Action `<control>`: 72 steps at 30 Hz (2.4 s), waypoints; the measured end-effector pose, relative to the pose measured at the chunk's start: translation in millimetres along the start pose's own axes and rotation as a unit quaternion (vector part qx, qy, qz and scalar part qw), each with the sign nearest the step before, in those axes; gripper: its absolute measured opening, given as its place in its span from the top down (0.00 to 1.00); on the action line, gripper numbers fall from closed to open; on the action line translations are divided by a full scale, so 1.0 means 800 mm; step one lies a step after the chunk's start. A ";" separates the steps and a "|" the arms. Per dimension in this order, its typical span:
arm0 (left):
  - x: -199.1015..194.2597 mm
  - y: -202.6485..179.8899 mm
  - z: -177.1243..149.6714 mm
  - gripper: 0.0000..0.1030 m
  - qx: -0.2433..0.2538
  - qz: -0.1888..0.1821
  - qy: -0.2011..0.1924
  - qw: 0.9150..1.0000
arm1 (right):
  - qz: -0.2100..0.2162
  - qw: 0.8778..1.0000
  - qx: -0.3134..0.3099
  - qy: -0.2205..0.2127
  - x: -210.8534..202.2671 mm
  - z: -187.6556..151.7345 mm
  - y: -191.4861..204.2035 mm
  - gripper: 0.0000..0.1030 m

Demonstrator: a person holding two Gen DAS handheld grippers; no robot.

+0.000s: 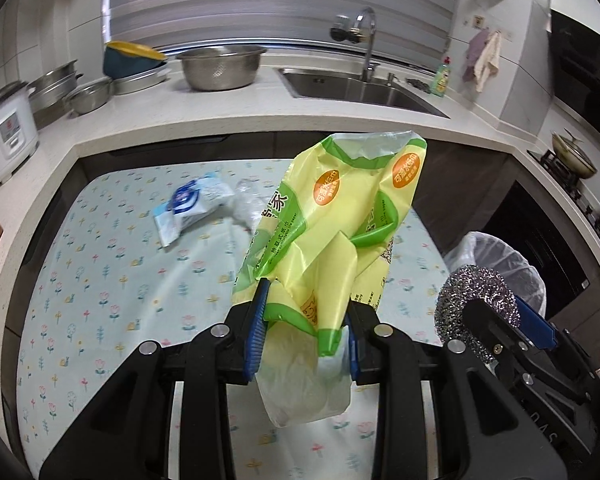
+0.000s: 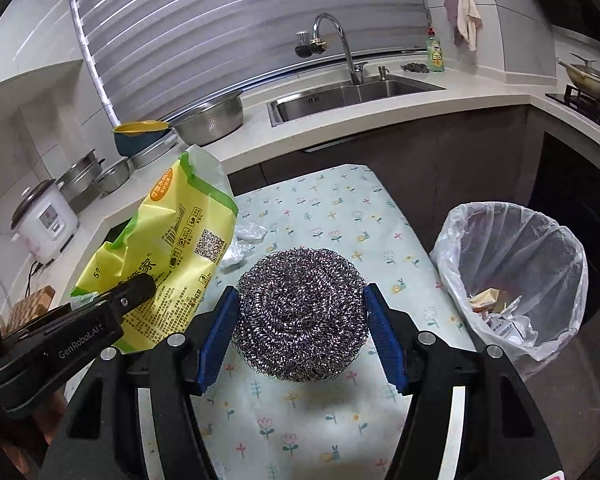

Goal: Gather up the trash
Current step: 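Lift and carry the bread bag and steel wool scrubber over the bin, then open both grippers to drop the bread bag and steel wool into the bin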

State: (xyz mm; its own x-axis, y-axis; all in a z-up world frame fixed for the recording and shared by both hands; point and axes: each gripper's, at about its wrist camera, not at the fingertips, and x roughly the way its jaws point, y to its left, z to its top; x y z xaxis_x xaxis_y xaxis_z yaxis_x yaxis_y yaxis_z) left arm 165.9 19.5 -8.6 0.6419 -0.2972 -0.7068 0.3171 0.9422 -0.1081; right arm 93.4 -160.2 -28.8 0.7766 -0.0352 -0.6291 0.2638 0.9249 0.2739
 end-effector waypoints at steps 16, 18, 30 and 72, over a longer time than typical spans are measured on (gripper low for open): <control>0.017 -0.171 -0.005 0.70 0.089 -0.062 0.017 0.994 | -0.057 0.995 0.078 -0.036 -0.058 0.004 -0.144 0.40; 0.022 -0.193 -0.008 0.70 0.102 -0.072 0.022 0.992 | -0.067 0.993 0.092 -0.039 -0.064 0.002 -0.166 0.40; 0.078 -0.300 -0.013 0.70 0.147 -0.122 0.065 0.979 | -0.123 0.978 0.160 -0.047 -0.079 -0.009 -0.268 0.40; 0.094 -0.239 0.026 0.32 0.089 -0.066 0.032 0.993 | -0.117 0.985 0.119 -0.048 -0.017 0.050 -0.236 0.31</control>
State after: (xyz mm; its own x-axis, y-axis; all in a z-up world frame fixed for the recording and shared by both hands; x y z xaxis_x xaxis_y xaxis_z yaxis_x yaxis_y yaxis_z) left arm 168.0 -186.0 -26.2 0.5422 -0.4007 -0.7385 0.5177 0.8516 -0.0819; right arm 55.8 -349.4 -42.5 0.7262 -0.2839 -0.6261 0.5600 0.7726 0.2992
